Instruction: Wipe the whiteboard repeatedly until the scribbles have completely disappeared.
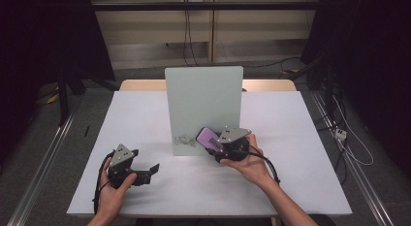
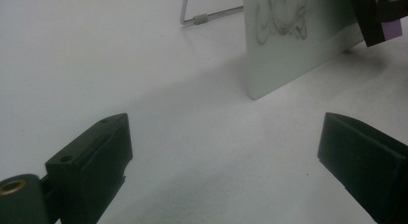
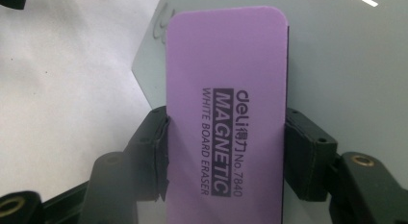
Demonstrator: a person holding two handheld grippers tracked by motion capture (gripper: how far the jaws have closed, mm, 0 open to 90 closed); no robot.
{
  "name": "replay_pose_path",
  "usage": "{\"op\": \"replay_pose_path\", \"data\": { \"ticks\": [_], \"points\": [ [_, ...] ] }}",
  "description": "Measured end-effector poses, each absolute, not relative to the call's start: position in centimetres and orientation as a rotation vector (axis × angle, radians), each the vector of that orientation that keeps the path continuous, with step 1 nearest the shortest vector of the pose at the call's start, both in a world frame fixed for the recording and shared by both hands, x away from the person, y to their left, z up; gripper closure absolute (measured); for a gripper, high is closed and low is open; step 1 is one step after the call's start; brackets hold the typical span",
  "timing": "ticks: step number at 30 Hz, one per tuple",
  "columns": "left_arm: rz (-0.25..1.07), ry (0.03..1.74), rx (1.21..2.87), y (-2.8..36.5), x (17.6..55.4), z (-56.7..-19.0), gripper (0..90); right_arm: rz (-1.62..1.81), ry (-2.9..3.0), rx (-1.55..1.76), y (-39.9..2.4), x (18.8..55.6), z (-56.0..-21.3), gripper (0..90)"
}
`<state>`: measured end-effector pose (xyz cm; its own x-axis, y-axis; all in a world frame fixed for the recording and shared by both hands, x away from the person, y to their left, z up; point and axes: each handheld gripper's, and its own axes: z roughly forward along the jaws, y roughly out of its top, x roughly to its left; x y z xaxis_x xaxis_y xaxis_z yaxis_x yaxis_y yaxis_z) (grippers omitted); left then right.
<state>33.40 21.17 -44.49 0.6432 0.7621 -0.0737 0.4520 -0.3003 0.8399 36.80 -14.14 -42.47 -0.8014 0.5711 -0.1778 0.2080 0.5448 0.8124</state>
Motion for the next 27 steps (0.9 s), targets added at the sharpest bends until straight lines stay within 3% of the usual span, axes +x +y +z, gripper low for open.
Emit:
{"op": "replay_pose_path", "data": {
  "ticks": [27],
  "points": [
    [0.428,0.965,1.94,21.3,33.3,-44.5,5.0,1.19,2.445,0.51,-6.8,37.8,-43.2,41.4]
  ]
}}
